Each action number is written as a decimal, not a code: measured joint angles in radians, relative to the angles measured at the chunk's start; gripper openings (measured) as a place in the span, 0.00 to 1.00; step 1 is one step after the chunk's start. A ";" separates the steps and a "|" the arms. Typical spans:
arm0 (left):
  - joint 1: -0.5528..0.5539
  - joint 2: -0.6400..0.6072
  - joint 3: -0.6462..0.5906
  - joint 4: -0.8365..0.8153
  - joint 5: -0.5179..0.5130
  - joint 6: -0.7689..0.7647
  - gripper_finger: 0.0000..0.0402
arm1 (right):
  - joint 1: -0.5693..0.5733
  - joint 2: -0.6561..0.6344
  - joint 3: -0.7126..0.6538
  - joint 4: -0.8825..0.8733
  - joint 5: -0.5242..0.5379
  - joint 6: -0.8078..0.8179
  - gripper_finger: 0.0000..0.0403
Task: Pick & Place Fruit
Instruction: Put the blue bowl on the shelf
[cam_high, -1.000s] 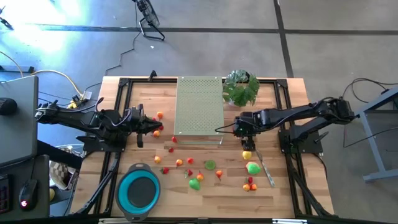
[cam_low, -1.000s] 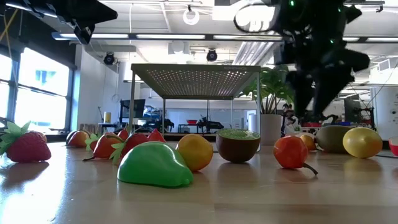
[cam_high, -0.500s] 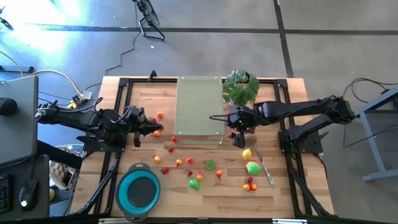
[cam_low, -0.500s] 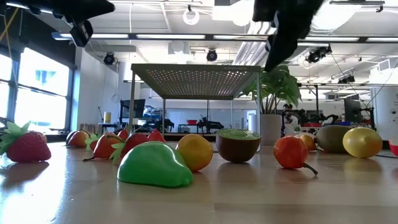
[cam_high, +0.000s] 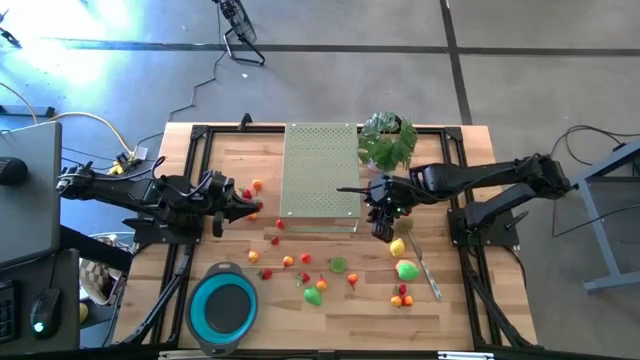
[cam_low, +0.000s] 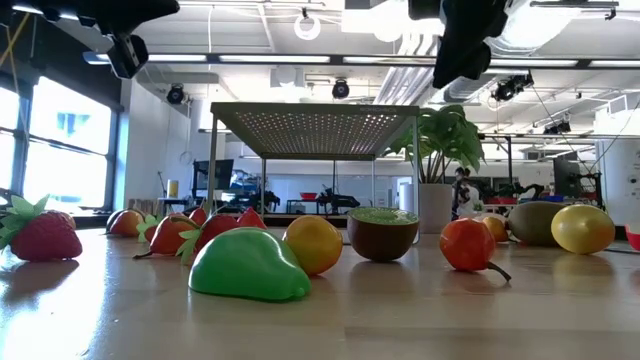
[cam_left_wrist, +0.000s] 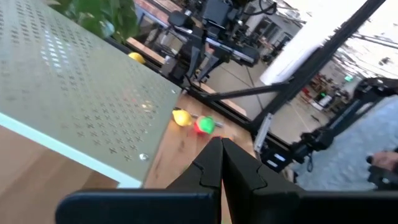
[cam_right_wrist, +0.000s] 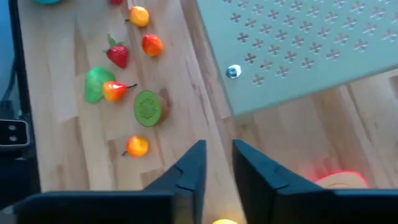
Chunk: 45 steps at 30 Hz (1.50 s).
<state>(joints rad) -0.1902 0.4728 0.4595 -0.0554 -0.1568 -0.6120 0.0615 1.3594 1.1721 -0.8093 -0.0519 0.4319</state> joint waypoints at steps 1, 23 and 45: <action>0.000 0.000 0.000 0.000 0.014 0.000 0.00 | 0.007 0.000 0.000 0.005 0.000 0.017 0.12; 0.000 0.002 0.000 -0.073 0.023 -0.015 0.00 | 0.070 0.000 0.000 0.296 0.278 0.272 0.01; -0.263 0.245 0.125 -0.104 -0.269 -0.234 0.00 | 0.085 -0.021 0.000 0.680 0.440 -0.064 0.01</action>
<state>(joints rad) -0.4530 0.7178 0.5846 -0.1590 -0.4256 -0.8455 0.1461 1.3386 1.1725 -0.1297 0.3877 0.3683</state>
